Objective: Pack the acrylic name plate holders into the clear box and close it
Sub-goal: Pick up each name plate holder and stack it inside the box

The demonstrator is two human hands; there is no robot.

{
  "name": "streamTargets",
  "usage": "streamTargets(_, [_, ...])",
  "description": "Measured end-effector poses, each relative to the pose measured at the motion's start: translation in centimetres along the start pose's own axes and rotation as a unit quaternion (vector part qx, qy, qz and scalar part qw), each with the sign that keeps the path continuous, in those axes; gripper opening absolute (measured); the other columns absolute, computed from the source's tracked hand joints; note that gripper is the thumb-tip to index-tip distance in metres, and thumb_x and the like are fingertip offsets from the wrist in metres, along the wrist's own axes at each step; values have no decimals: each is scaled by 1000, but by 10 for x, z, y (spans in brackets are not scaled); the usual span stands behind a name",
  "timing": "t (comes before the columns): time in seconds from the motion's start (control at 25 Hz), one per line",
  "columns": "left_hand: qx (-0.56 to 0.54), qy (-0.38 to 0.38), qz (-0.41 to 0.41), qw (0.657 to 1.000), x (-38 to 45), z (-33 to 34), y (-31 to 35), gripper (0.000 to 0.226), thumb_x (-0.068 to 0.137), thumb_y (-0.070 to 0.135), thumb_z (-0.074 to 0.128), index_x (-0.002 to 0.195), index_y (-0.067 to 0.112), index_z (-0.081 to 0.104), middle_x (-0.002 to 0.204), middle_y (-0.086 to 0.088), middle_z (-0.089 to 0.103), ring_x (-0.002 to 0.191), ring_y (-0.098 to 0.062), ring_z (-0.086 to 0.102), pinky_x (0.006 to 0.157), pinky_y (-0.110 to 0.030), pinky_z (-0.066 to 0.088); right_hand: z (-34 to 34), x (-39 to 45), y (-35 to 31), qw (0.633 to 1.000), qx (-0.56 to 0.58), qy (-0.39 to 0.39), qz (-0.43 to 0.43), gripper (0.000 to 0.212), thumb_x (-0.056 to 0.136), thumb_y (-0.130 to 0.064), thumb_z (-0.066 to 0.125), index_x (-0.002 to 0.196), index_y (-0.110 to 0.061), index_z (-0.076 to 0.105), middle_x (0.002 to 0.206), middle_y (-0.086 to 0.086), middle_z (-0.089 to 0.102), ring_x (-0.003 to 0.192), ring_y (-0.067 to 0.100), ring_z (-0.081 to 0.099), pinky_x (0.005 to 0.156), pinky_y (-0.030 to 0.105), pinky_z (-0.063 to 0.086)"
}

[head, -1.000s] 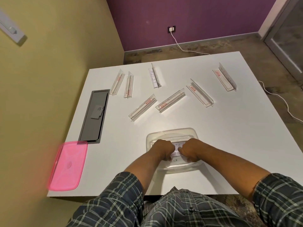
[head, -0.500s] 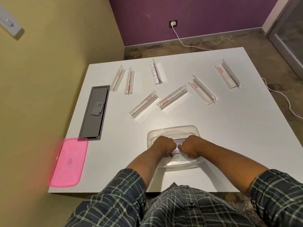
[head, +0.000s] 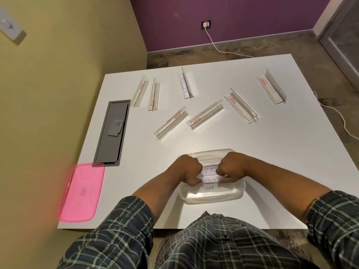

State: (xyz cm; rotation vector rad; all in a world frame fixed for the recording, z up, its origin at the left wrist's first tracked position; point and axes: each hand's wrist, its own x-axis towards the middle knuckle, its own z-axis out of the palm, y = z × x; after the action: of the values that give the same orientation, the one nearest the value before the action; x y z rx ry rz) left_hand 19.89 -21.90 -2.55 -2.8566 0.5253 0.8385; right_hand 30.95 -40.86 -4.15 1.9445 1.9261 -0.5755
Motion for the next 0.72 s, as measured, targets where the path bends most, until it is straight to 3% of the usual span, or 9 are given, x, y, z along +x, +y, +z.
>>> streamTargets(0.08, [-61,74,-41,995,-4,-8,-12,38,85,48,52,60,20,49,71,-6,69,68,-32,66,60,-28,43,-8,2,8,993,42,109,7,52,99,-60,43,73,-18,63,73,3,70,66,27,63,59,28,38])
streamTargets(0.16, [-110,128,-91,981,-6,-17,-33,36,86,47,51,61,21,51,67,-4,68,67,-29,64,59,-27,42,-22,9,20,971,88,217,41,53,98,-55,51,63,-17,60,60,2,65,55,25,57,54,28,38])
streamTargets(0.24, [-165,170,-171,956,-8,-23,-61,36,87,47,51,62,21,55,68,-2,69,71,-27,65,60,-27,42,-40,23,34,940,161,277,115,53,96,-55,56,59,-17,57,54,0,60,50,21,54,53,27,37])
streamTargets(0.4, [-297,211,-321,874,-12,-12,-120,35,91,40,53,66,16,53,74,-4,67,78,-31,65,66,-30,48,-75,58,68,858,333,282,272,41,88,-61,59,71,-24,63,63,-7,64,63,10,60,61,28,47])
streamTargets(0.52, [-370,204,-363,830,-15,4,-158,20,91,33,55,86,16,66,93,-8,72,94,-32,67,77,-35,54,-92,91,96,808,428,253,316,20,85,-47,71,90,-27,72,87,-6,72,86,16,67,79,36,55])
streamTargets(0.64, [-439,168,-388,793,-14,17,-181,45,93,29,60,134,9,59,128,-16,64,122,-33,59,101,-38,48,-101,121,115,782,485,213,328,44,87,-36,75,126,-17,64,115,3,69,108,23,64,95,37,50])
streamTargets(0.72, [-482,159,-406,760,-10,27,-186,55,95,28,60,144,5,48,138,-17,59,128,-32,55,105,-33,43,-107,137,122,772,513,196,320,62,88,-29,76,143,-13,52,135,9,61,121,26,60,103,39,47])
